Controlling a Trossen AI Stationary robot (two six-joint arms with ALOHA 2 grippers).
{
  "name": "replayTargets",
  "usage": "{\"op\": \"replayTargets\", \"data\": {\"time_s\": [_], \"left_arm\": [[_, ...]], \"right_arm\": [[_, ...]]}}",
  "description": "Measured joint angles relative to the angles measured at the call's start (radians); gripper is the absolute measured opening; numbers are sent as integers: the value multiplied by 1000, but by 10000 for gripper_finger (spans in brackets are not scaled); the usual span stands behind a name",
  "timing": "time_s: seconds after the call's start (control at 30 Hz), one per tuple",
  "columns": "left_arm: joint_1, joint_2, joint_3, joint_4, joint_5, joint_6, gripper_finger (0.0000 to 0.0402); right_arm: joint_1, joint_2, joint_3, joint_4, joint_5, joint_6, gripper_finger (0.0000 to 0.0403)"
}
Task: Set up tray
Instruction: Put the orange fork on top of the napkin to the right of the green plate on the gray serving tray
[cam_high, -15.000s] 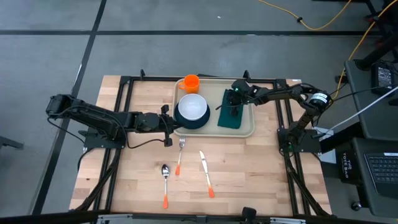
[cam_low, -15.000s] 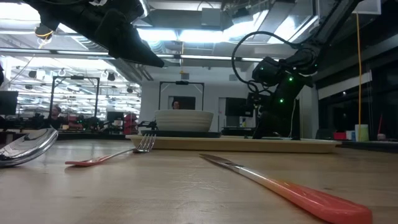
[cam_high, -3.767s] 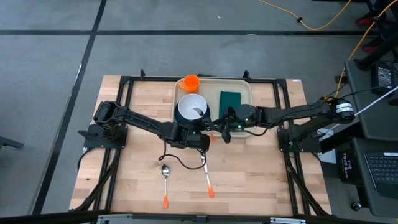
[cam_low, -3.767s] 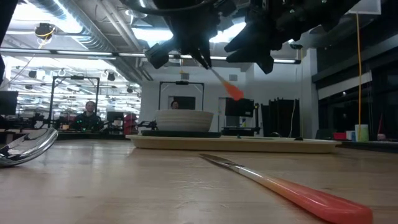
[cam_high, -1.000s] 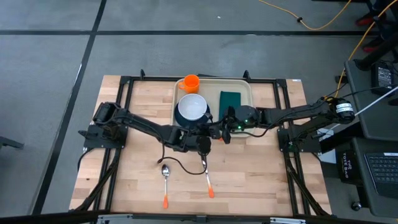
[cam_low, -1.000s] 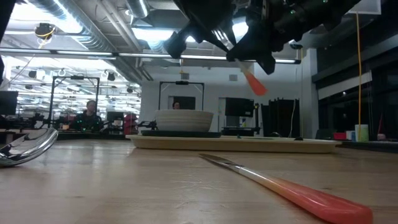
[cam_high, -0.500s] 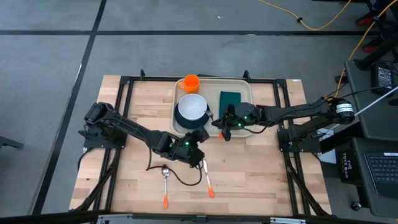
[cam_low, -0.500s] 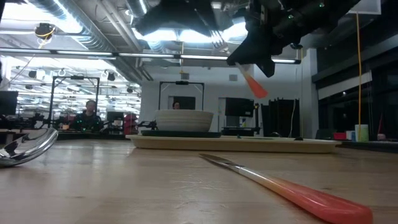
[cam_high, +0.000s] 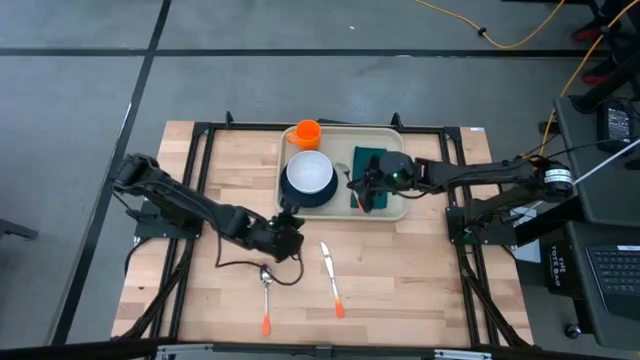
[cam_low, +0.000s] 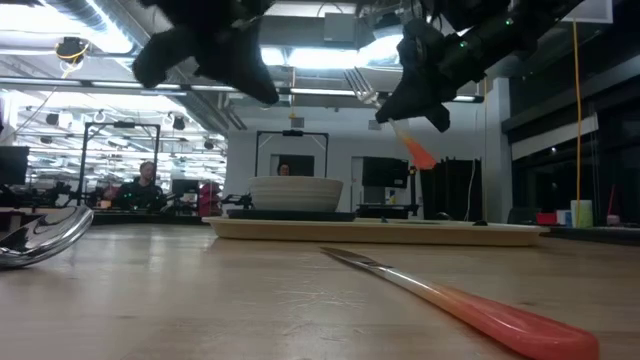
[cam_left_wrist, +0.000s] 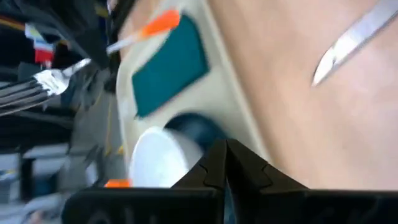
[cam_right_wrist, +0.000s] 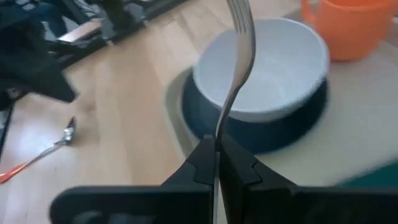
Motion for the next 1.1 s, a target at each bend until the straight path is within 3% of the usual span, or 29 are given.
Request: {"op": "replayTargets", "data": {"time_s": [0.3, 0.43, 0.73, 1.1], "left_arm": [[1, -249, -397, 601, 200, 18, 2], [1, -339, -504, 765, 232, -31, 1], [1, -431, -556, 820, 227, -228, 1], [1, -428, -556, 832, 227, -229, 2]], "right_arm": [[-18, -33, 0, -63, 66, 59, 8], [-46, -33, -1, -89, 82, 124, 8], [-133, -34, 0, -217, 82, 325, 8], [-180, 17, -1, -246, 82, 524, 8]]}}
